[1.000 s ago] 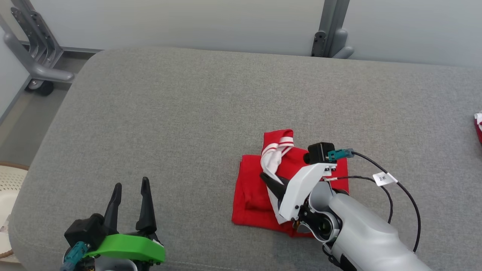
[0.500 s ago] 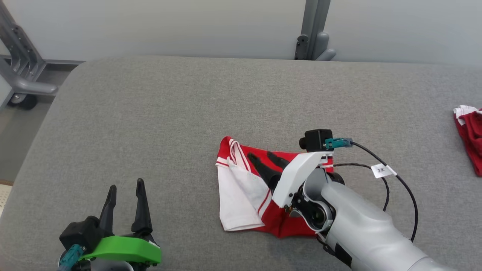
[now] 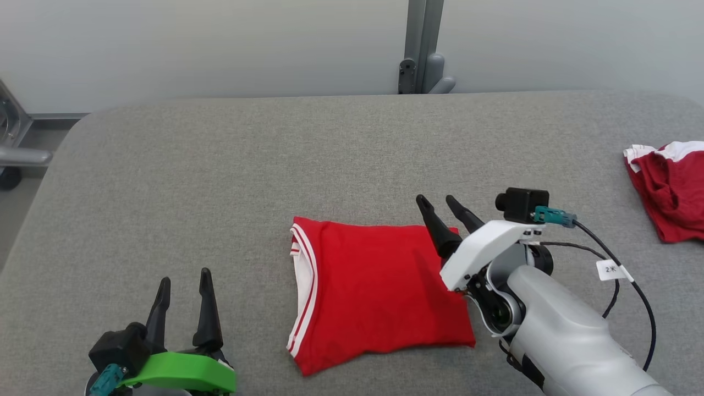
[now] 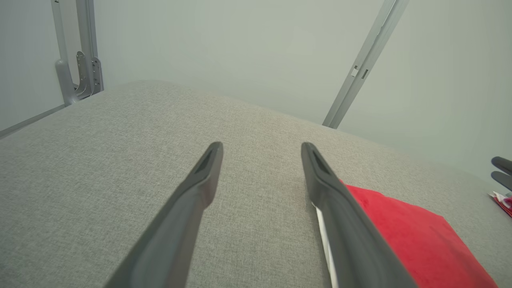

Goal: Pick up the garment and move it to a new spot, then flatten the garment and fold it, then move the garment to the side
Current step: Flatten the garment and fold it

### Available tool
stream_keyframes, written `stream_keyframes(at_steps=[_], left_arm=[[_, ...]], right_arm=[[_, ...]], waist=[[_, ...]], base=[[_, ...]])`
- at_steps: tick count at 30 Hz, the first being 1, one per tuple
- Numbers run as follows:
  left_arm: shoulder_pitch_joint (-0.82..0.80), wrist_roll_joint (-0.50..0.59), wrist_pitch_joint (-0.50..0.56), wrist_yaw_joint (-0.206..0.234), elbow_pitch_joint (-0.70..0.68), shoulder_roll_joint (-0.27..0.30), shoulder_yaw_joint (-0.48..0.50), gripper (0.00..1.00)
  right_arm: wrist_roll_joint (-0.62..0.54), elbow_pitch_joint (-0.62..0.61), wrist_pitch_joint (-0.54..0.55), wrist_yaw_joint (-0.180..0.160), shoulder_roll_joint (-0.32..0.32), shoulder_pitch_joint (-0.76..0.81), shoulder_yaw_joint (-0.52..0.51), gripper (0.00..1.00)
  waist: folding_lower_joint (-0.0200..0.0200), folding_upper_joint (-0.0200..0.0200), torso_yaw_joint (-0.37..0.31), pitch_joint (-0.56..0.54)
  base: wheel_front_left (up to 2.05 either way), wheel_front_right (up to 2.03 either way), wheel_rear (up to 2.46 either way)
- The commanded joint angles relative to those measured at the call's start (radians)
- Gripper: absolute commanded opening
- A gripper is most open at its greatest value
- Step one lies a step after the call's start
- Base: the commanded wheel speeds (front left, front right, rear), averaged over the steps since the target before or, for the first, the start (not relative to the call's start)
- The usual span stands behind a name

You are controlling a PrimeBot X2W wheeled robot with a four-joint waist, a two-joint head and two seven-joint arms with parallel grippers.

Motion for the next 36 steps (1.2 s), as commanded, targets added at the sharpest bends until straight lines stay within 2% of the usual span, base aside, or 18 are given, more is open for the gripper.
stream_keyframes(at_steps=[1, 8, 12, 20, 26, 30, 36], left_arm=[[0.014, 0.013, -0.002, -0.002, 0.000, 0.002, 0.001, 1.00], [0.028, 0.019, -0.002, -0.004, -0.003, 0.001, -0.001, 1.00], [0.030, 0.027, -0.002, -0.004, -0.008, 0.001, -0.006, 1.00], [0.035, 0.046, -0.002, -0.004, -0.029, 0.002, -0.018, 1.00], [0.038, 0.066, -0.002, 0.001, -0.043, 0.001, -0.024, 1.00], [0.039, 0.071, -0.002, 0.005, -0.049, 0.001, -0.023, 1.00], [0.037, 0.082, -0.002, 0.005, -0.050, 0.002, -0.024, 1.00]], right_arm=[[-0.010, -0.006, -0.010, 0.000, -0.005, 0.017, -0.006, 1.00], [-0.116, -0.036, -0.052, 0.000, -0.038, 0.077, -0.096, 1.00], [-0.221, -0.073, -0.061, 0.000, -0.046, 0.121, -0.181, 1.00], [-0.532, -0.306, -0.060, 0.000, 0.007, 0.293, -0.448, 1.00], [-0.683, -0.484, -0.060, 0.000, 0.055, 0.458, -0.593, 1.00], [-0.757, -0.556, -0.060, 0.000, 0.061, 0.529, -0.641, 1.00], [-0.763, -0.605, -0.060, 0.000, 0.062, 0.588, -0.654, 1.00]], waist=[[0.0000, 0.0099, -0.007, -0.005], [0.0000, 0.0099, -0.030, -0.019], [0.0000, 0.0099, -0.040, -0.025], [0.0000, 0.0099, -0.054, -0.033], [0.0000, 0.0099, -0.056, -0.034], [0.0000, 0.0099, -0.059, -0.034], [0.0000, 0.0099, -0.063, -0.032]], base=[[0.00, 0.00, 0.00], [0.00, 0.00, 0.00], [0.00, 0.00, 0.00], [0.00, 0.00, 0.00], [0.00, 0.00, 0.00], [0.00, 0.00, 0.00], [0.00, 0.00, 0.00]])
